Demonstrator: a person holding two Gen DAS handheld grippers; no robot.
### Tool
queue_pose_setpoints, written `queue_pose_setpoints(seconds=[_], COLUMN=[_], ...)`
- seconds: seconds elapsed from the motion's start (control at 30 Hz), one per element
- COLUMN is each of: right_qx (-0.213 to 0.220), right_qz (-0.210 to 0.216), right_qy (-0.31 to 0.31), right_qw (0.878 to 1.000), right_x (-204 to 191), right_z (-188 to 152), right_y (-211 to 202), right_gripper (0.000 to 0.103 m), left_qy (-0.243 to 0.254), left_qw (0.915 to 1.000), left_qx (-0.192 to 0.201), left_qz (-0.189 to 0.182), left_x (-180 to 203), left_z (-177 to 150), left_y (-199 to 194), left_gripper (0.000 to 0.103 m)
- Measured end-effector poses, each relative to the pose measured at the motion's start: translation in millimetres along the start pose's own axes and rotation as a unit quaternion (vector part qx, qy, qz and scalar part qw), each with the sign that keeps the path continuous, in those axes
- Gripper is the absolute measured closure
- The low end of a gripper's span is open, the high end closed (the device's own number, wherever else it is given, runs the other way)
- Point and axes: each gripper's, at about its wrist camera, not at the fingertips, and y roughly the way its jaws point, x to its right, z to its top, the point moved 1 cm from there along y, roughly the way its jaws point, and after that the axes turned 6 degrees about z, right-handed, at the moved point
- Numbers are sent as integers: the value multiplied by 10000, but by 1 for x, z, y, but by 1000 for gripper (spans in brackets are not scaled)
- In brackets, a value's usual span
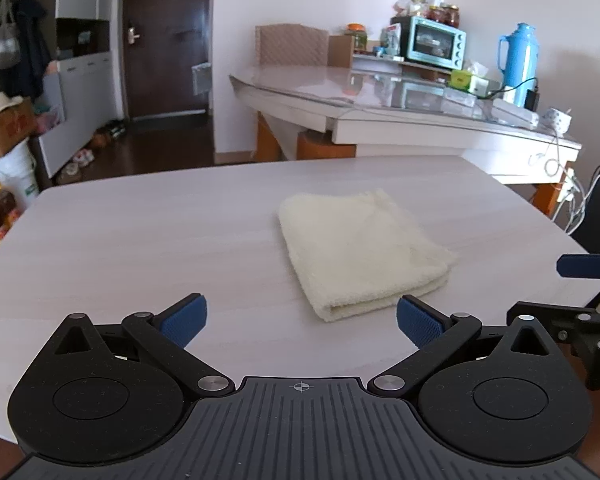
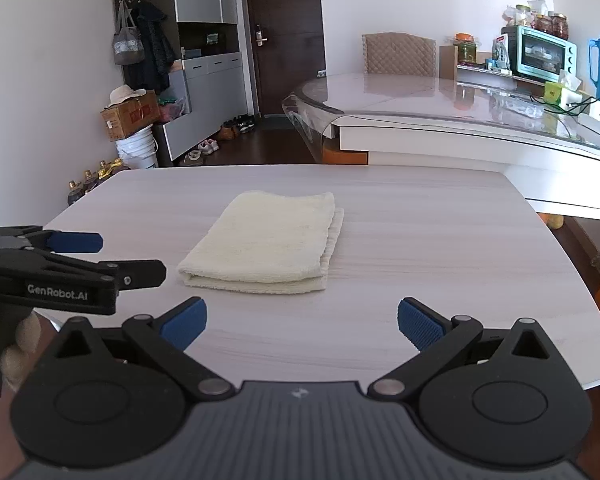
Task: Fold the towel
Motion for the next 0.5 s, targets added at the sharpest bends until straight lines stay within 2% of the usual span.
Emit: queue_pose_setpoints(seconds=[0.5], right_qx=[-103], right_qz=[-11], right_qy=[-6], right_qw=[9999], right_x=[-2], right_z=[3], right_y=[7], right_gripper=[0], left_qy=[146], left_qw=[9999], left_qx=[-92], left_qz=[0], left_x=[4], left_z=[2], left_y=[5], left_gripper=[0])
